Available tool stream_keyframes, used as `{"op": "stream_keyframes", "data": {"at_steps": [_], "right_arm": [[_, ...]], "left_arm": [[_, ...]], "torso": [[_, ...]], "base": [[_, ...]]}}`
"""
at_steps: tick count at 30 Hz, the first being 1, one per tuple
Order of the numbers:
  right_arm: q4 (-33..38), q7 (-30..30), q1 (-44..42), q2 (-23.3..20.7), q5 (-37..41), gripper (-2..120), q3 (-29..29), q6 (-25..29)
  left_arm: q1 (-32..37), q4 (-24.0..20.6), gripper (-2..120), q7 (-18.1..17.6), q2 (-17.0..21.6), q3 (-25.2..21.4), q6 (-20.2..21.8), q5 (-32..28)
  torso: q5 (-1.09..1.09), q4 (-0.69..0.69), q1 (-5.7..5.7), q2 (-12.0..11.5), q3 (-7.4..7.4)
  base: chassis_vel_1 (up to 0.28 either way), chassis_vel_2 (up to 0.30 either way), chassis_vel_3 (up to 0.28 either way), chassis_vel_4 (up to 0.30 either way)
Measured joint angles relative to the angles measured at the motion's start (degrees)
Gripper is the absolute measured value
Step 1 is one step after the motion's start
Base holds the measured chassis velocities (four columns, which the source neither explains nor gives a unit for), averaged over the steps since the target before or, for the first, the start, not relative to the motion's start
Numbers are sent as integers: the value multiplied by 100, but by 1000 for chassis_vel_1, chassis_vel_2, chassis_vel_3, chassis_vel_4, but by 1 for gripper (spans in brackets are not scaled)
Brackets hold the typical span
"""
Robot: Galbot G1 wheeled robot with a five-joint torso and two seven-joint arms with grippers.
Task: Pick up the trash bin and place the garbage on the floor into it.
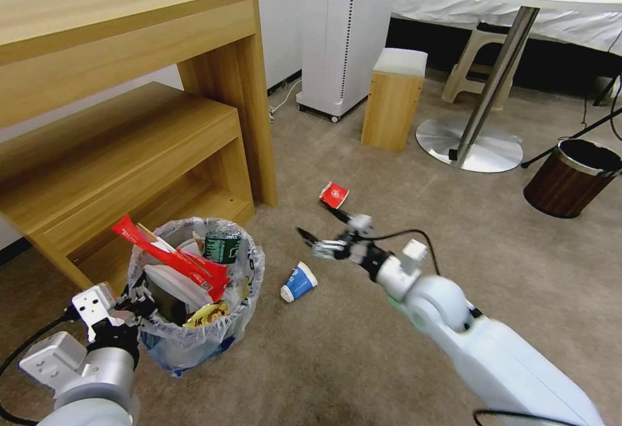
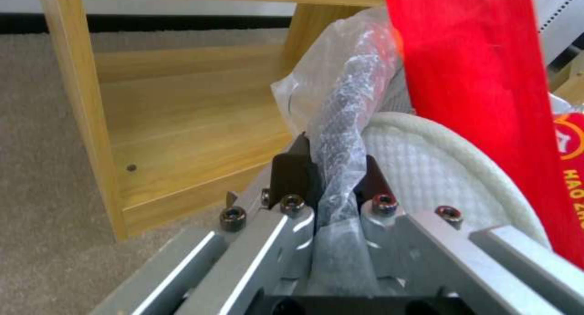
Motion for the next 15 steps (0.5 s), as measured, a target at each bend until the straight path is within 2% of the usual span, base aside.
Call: {"op": "stream_keyframes", "data": {"at_steps": [5,8,9,12,15], "right_arm": [[-287,132,-451,169,-215,100,414,89],[-754,-444,-536,320,-186,100,609,428],[-754,-444,-536,320,-186,100,609,428],[-1608,-1117,-310,424,-333,100,600,983],[-1994,-1265,-164,527,-385,100,567,1118]], "left_arm": [[47,0,3,0,-4,9,0,-53],[80,1,3,0,-21,43,0,-58],[80,1,3,0,-21,43,0,-58],[105,1,3,0,-33,78,0,-57],[135,1,3,0,-35,84,-1,-55]], "torso": [[1,0,0,0,0],[0,1,0,0,0],[0,1,0,0,0],[0,0,0,0,1],[0,1,0,0,1]], "base": [[0,0,0,0],[0,0,0,0],[0,0,0,0],[0,0,0,0],[0,0,0,0]]}}
